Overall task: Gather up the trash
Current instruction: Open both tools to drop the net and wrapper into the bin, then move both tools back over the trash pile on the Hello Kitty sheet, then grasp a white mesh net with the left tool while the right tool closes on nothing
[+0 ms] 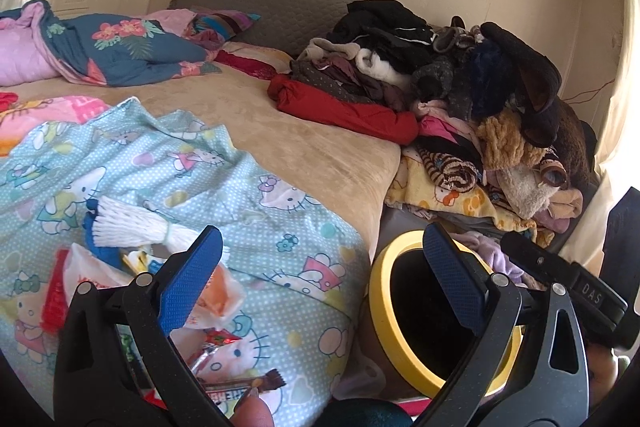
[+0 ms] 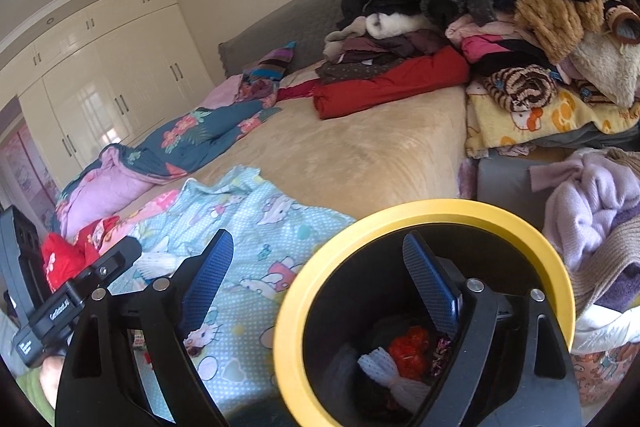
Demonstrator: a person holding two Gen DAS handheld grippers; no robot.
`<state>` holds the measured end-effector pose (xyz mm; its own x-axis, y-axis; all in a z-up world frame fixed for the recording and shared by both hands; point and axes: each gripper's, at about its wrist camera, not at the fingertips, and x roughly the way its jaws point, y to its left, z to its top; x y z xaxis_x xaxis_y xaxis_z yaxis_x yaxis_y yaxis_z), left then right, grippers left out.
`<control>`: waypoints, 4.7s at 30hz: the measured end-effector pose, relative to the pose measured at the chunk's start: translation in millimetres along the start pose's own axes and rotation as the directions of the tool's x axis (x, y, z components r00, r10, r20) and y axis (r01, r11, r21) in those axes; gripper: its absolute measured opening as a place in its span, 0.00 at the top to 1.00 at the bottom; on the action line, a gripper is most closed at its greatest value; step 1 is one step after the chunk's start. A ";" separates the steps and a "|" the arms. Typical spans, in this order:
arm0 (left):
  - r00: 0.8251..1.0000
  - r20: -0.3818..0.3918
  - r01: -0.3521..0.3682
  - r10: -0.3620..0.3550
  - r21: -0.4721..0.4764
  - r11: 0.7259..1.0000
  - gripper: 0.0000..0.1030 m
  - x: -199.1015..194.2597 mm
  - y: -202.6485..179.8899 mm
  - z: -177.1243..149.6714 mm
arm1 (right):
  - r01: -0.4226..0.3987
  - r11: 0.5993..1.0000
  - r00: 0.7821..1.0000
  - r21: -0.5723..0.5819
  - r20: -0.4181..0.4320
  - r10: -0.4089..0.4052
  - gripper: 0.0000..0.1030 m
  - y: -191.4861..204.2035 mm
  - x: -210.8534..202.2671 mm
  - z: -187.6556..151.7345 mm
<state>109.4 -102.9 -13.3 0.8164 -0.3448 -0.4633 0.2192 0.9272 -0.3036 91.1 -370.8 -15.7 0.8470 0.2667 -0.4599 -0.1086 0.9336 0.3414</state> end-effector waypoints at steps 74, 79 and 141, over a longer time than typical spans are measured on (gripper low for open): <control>0.986 -0.067 -0.156 0.153 -0.034 0.987 0.50 17.1 143.6 3.8 | -0.117 0.993 0.865 -0.015 -0.493 0.095 0.65 128.1 122.6 -115.0; 0.983 -0.078 -0.170 0.168 -0.025 0.985 0.62 25.3 141.2 1.7 | -0.147 0.989 0.866 -0.014 -0.486 0.122 0.81 130.2 119.3 -113.8; 0.997 0.061 0.035 -0.039 0.056 0.998 0.98 -27.5 23.6 39.7 | -0.163 0.986 0.986 -0.037 -0.045 0.162 0.99 82.5 14.8 -2.7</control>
<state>113.4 -65.7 25.2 0.8383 -0.3709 -0.3997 0.2778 0.9212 -0.2724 93.3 -289.2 3.4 0.7942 0.4246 -0.4347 -0.2645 0.8856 0.3817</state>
